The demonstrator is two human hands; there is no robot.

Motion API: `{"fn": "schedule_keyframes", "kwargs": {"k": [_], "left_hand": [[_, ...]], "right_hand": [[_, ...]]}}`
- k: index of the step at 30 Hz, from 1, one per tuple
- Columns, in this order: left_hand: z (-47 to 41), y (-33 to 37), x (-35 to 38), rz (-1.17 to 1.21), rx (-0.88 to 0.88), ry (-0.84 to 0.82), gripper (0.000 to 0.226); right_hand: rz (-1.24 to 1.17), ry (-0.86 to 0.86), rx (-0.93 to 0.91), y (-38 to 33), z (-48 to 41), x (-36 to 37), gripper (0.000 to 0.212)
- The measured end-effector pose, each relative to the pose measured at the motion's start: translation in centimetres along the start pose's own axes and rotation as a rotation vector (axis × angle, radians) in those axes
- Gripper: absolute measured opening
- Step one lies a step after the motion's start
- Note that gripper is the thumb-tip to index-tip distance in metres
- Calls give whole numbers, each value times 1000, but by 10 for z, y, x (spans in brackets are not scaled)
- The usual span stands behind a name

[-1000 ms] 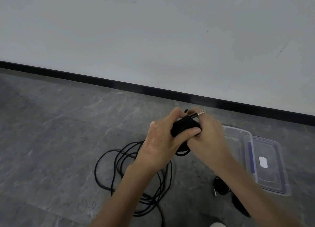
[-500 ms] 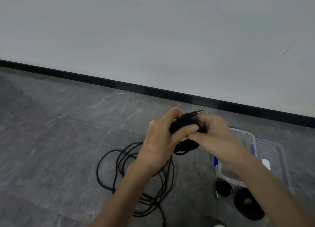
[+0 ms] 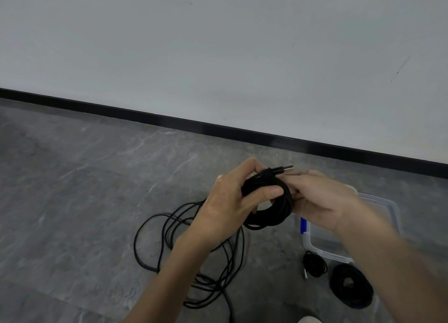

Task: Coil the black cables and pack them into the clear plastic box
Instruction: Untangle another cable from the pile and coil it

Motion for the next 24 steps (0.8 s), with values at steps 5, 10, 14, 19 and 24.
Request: {"fn": "schedule_keyframes", "kwargs": {"k": [5,10,14,19,24], "left_hand": [[1,-2,5,47,-8,-50,18],[4,-5,10,131,3,-119,28],[3,-7,13,149,-23,-126,18],[3,-7,12,134,-87,-99,19],[3,-13,11,90,-215,-81,34]], "right_hand": [[-78,76,76,-1,0,-4,15],[-136,191,68,1,-5,-11,31],[-117,248,48,1,-6,-16,27],[-76,294,-25,-4,-2,-14,11],[5,361,-231,-10,1,-8,13]]}}
Point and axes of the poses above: each hand's wrist, its own z-axis away from the middle knuckle, its own x-axis out of the palm, y = z × x, the point moved 3 cm from there along -z, towards the middle knuckle, and after that the axes turned 5 degrees about x, right-handed, at the moved point
